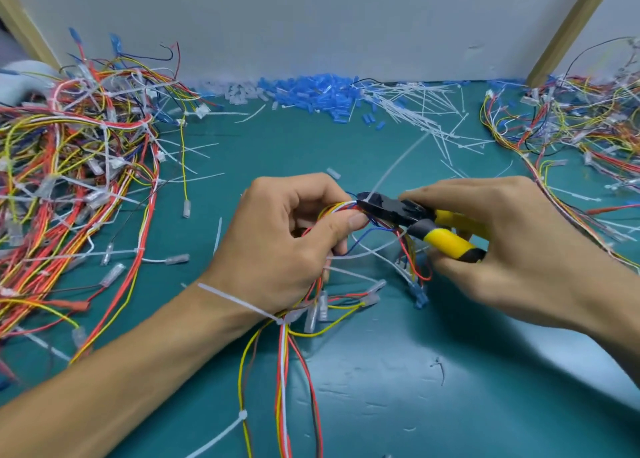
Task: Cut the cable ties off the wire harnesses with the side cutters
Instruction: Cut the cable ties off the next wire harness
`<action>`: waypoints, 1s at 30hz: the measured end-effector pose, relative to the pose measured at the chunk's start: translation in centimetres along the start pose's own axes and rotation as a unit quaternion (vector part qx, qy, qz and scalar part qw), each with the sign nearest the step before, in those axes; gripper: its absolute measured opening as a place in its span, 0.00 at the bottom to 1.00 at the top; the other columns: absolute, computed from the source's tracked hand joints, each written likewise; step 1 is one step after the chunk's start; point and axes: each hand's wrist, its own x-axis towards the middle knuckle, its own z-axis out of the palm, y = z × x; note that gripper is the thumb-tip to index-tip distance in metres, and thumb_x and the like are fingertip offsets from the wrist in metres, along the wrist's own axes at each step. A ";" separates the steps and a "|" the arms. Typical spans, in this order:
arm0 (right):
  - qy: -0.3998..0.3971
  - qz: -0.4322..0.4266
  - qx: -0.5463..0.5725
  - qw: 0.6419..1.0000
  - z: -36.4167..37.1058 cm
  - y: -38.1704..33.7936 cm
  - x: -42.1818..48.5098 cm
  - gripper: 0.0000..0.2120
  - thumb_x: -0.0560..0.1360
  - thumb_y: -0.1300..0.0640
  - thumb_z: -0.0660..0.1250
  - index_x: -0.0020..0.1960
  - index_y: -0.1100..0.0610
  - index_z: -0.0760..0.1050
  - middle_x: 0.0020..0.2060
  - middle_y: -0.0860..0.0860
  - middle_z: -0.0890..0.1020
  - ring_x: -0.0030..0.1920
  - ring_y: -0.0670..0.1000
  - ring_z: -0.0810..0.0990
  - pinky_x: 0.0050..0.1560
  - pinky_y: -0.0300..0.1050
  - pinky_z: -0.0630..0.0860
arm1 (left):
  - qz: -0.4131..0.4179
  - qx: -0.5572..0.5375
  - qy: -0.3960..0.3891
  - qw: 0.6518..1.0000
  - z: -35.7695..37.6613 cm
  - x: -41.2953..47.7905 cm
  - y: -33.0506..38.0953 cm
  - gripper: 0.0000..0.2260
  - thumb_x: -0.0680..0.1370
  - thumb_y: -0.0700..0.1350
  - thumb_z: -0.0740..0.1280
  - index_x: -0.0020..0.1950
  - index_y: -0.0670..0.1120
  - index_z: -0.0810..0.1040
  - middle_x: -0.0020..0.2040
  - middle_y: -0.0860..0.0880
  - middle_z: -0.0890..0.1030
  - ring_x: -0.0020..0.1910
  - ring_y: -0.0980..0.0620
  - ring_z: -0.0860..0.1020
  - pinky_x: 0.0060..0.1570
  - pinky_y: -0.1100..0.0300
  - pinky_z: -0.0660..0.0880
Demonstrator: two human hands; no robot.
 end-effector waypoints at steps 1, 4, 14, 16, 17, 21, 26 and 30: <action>0.003 0.003 -0.007 1.000 -0.1 -0.1 -0.1 0.09 0.67 0.60 0.67 0.46 0.51 0.81 0.33 0.49 0.75 0.35 0.51 0.70 0.34 0.39 0.68 | 0.005 0.008 -0.004 1.000 0.0 0.0 0.1 0.06 0.75 0.43 0.71 0.40 0.42 0.81 0.28 0.50 0.79 0.23 0.57 0.74 0.26 0.66 0.69; 0.002 0.025 -0.015 1.000 -0.3 -0.1 -0.2 0.03 0.66 0.59 0.66 0.40 0.55 0.76 0.30 0.53 0.66 0.33 0.51 0.60 0.29 0.42 0.60 | 0.016 0.027 -0.013 0.999 0.0 -0.2 0.3 0.05 0.76 0.42 0.71 0.40 0.43 0.81 0.29 0.50 0.79 0.23 0.59 0.74 0.27 0.67 0.69; 0.020 0.026 0.001 0.999 0.1 -0.2 0.0 0.10 0.66 0.57 0.70 0.48 0.51 0.80 0.40 0.47 0.79 0.42 0.52 0.74 0.41 0.47 0.73 | 0.028 0.018 -0.006 0.999 -0.2 0.0 0.3 0.06 0.76 0.42 0.71 0.39 0.43 0.80 0.28 0.48 0.79 0.21 0.54 0.74 0.24 0.67 0.69; 0.041 0.032 0.012 0.999 0.2 -0.2 0.0 0.12 0.65 0.57 0.70 0.49 0.52 0.80 0.40 0.48 0.79 0.42 0.51 0.74 0.42 0.45 0.72 | 0.028 0.009 -0.007 1.000 -0.3 -0.1 0.2 0.07 0.76 0.42 0.71 0.39 0.43 0.80 0.28 0.48 0.78 0.20 0.53 0.73 0.24 0.67 0.68; 0.050 0.034 0.011 0.998 0.2 -0.1 0.0 0.12 0.65 0.58 0.70 0.49 0.53 0.80 0.40 0.48 0.78 0.42 0.51 0.74 0.42 0.45 0.72 | 0.027 0.007 -0.010 1.000 -0.3 -0.1 0.2 0.06 0.76 0.42 0.71 0.39 0.44 0.80 0.28 0.48 0.78 0.20 0.53 0.73 0.24 0.67 0.68; 0.029 0.023 -0.013 0.999 0.1 -0.4 0.0 0.13 0.68 0.58 0.67 0.51 0.52 0.82 0.40 0.47 0.79 0.42 0.50 0.76 0.42 0.43 0.73 | 0.024 0.027 -0.014 0.999 0.0 -0.2 0.1 0.06 0.75 0.43 0.71 0.39 0.45 0.80 0.28 0.49 0.79 0.22 0.57 0.74 0.26 0.67 0.68; -0.011 0.040 0.027 0.999 -0.3 -0.5 -0.1 0.05 0.65 0.58 0.67 0.41 0.53 0.78 0.30 0.52 0.70 0.35 0.53 0.64 0.31 0.46 0.65 | 0.028 0.019 -0.020 0.999 0.1 -0.3 0.3 0.06 0.76 0.42 0.72 0.39 0.45 0.81 0.28 0.49 0.79 0.22 0.56 0.74 0.25 0.66 0.69; -0.008 0.041 0.007 0.999 -0.4 -0.5 -0.1 0.05 0.66 0.55 0.69 0.42 0.51 0.77 0.32 0.49 0.72 0.36 0.53 0.67 0.34 0.47 0.69 | 0.029 0.013 -0.019 0.999 0.0 -0.3 0.3 0.06 0.76 0.42 0.72 0.39 0.44 0.81 0.28 0.49 0.79 0.22 0.55 0.74 0.25 0.66 0.69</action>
